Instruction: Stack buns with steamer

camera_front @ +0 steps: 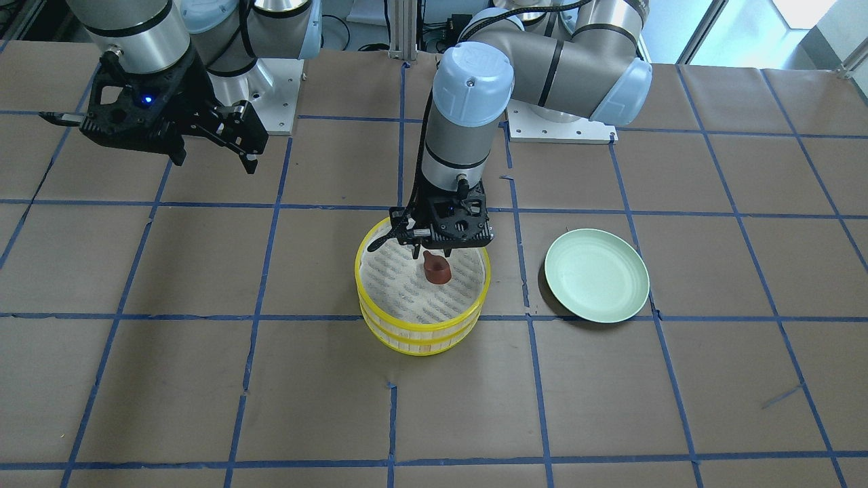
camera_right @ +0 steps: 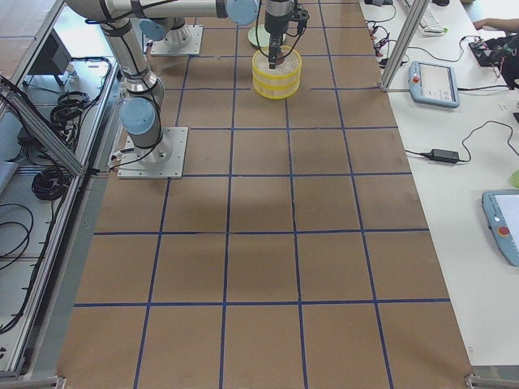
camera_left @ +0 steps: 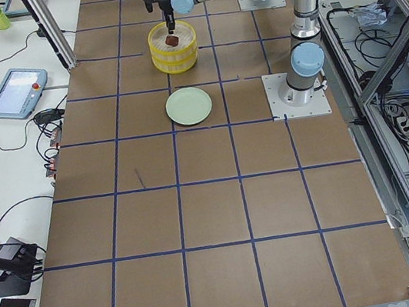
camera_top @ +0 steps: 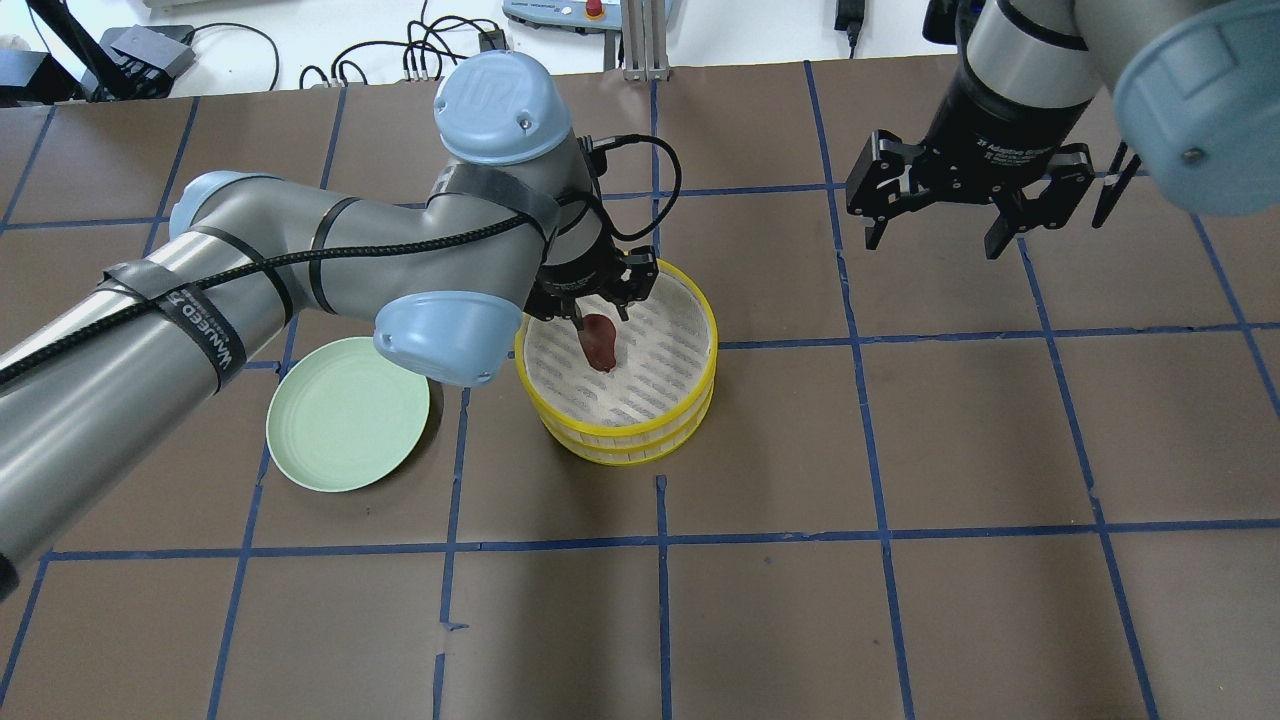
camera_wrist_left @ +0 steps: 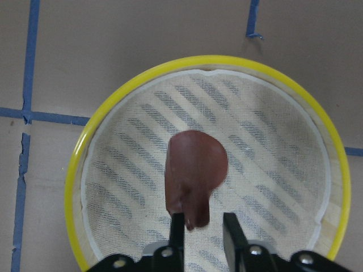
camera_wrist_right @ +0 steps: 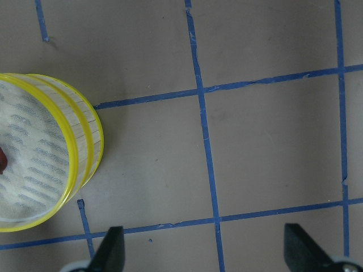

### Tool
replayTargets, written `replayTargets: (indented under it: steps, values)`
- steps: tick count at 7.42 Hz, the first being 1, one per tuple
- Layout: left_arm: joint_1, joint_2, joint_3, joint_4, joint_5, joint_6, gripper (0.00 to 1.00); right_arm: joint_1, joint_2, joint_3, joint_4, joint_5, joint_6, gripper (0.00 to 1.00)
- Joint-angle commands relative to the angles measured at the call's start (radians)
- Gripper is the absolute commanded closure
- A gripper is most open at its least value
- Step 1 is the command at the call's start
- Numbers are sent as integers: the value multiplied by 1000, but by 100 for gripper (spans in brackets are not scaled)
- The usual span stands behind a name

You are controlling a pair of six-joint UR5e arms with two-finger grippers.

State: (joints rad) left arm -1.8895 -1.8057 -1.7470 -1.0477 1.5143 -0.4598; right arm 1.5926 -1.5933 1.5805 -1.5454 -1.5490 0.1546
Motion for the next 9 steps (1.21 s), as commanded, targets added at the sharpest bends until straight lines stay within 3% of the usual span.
replayTargets:
  steps: [1, 3, 5, 7, 9]
  values:
    - [-2, -4, 4, 9, 1, 12, 2, 0, -7, -5, 8, -8, -33, 0]
    - [86, 3, 67, -50, 55, 366, 1, 6, -7, -7, 8, -8, -33, 0]
    - [250, 63, 191, -307, 49, 531, 0, 9, -8, -13, 10, 0, -32, 0]
    - [349, 152, 247, -490, 52, 541, 0, 7, -8, -13, 10, 3, -32, 0]
    - [354, 233, 224, -525, 49, 540, 0, 10, -8, -13, 8, 3, -29, 0]
